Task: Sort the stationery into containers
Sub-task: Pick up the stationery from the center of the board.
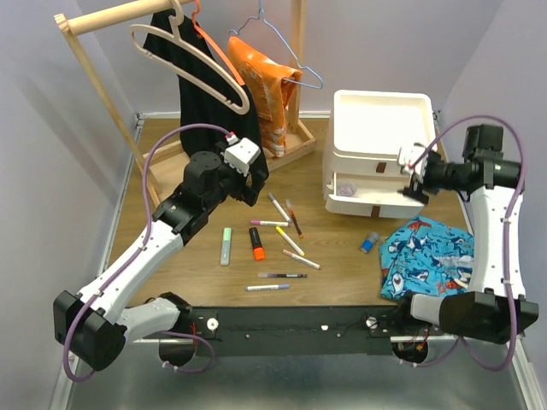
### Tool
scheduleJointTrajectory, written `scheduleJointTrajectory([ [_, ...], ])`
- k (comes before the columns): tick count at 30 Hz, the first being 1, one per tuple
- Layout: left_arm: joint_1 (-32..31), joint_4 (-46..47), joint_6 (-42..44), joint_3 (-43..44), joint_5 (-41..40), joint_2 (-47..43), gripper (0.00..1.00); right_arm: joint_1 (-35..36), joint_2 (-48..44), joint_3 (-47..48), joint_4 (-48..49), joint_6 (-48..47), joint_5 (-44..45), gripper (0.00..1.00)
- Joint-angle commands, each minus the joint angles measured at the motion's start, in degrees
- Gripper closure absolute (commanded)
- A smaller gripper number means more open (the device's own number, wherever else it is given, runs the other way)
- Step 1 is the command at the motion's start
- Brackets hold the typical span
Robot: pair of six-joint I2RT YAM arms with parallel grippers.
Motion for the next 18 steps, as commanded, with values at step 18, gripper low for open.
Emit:
scheduleJointTrajectory([
  [18, 2.15, 2.11, 0.83, -5.29, 1.53, -2.4, 0.01, 46.4, 14.71, 6.9, 2.43, 20.06, 24.05, 0.26],
])
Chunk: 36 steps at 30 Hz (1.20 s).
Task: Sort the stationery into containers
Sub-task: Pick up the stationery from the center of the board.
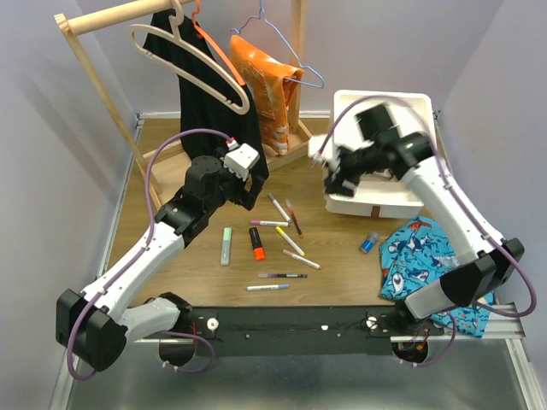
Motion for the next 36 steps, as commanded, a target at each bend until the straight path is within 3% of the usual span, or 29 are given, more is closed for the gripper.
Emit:
scheduleJointTrajectory([
  [1, 1.56, 0.14, -0.26, -2.54, 1.44, -3.17, 0.01, 12.01, -2.44, -12.44, -8.9, -18.44, 12.42, 0.27],
  [5, 3.58, -0.04, 0.18, -4.03, 1.09, -5.62, 0.01, 16.93, -5.08, -21.93, -8.98, -25.4, 15.23, 0.26],
  [12, 6.39, 1.02, -1.23, -6.94, 2.14, -9.15, 0.01, 17.82, -7.37, -34.6, -10.39, -35.16, 22.7, 0.25],
  [17, 7.28, 1.19, -2.98, -8.34, 2.93, -10.64, 0.01, 17.73, -7.2, -41.97, -6.72, -36.4, 27.62, 0.24],
  [29, 7.89, 3.21, -5.09, -10.01, 3.46, -10.38, 0.01, 17.38, -1.14, -46.21, 0.51, -35.17, 34.84, 0.29],
  [36, 8.86, 4.0, -6.15, -10.36, 4.17, -9.68, 0.01, 13.26, 1.85, -47.44, 3.14, -36.66, 38.18, 0.31],
])
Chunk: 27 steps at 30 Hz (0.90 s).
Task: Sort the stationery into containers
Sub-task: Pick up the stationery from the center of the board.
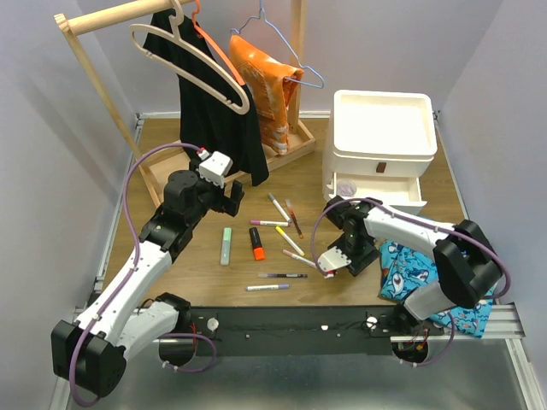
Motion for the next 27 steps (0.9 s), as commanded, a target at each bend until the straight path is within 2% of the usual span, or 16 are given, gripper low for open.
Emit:
scheduleJointTrajectory([
  [1, 1.03, 2.32, -1.36, -0.27, 1.7, 0.03, 0.01, -3.42, 2.96, -1.19, 2.97, -2.28, 4.54, 0.31],
  [9, 1.65, 3.64, -3.3, -0.27, 2.66, 1.26, 0.01, -6.59, 6.48, -0.14, 6.22, -3.16, 5.51, 0.37],
  [12, 2.0, 3.64, -3.65, -0.18, 2.84, 1.52, 0.01, -6.5, 7.19, 0.21, 6.23, -3.34, 4.37, 0.46],
  [14, 2.0, 3.38, -3.56, 0.0, 2.84, 1.61, 0.01, -6.5, 7.45, 0.91, 5.79, -3.42, 2.88, 0.55],
  [18, 2.35, 2.76, -3.21, 0.61, 3.1, 1.7, 0.01, -6.24, 5.27, 5.03, -1.13, -3.6, -1.42, 0.71],
  [19, 2.44, 2.76, -3.12, 0.79, 3.28, 1.79, 0.01, -5.81, 4.21, 6.53, -3.16, -3.17, -6.31, 0.75],
  [22, 2.62, 2.32, -2.86, 1.66, 3.72, 1.79, 0.01, -4.31, 1.4, 17.93, -10.72, 3.32, -14.67, 0.8],
  [23, 2.62, 2.15, -2.77, 2.19, 3.98, 1.87, 0.01, -4.22, 1.56, 21.62, -12.22, 10.3, -20.88, 0.81],
  [24, 2.71, 2.15, -2.6, 2.46, 4.16, 1.87, 0.01, -4.22, 2.26, 29.75, -13.62, 15.16, -23.47, 0.82],
  [27, 2.88, 2.67, -2.51, 3.16, 5.03, 2.4, 0.01, -4.39, 4.9, 40.17, -14.53, 30.2, -30.16, 0.85],
])
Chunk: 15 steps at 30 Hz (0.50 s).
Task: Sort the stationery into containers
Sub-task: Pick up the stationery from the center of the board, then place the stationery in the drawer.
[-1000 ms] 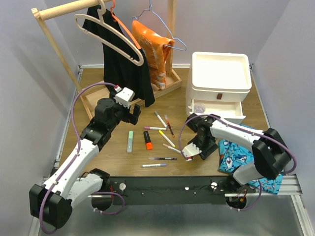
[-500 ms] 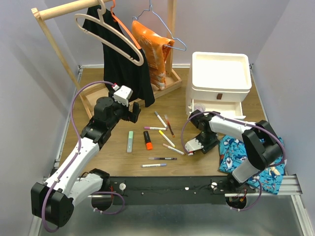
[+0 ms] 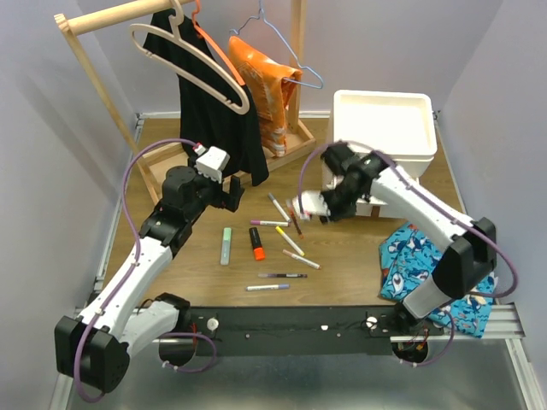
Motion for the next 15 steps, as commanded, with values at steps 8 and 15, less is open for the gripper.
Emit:
scheduleJointTrajectory([
  [8, 0.65, 3.3, -0.12, 5.59, 2.81, 3.46, 0.01, 0.07, -11.08, 8.12, 18.21, 49.15, -9.89, 0.86],
  [15, 0.65, 4.0, -1.0, 9.21, 3.86, 7.42, 0.01, -9.33, -18.38, -3.24, 29.04, 49.62, -3.45, 0.87],
])
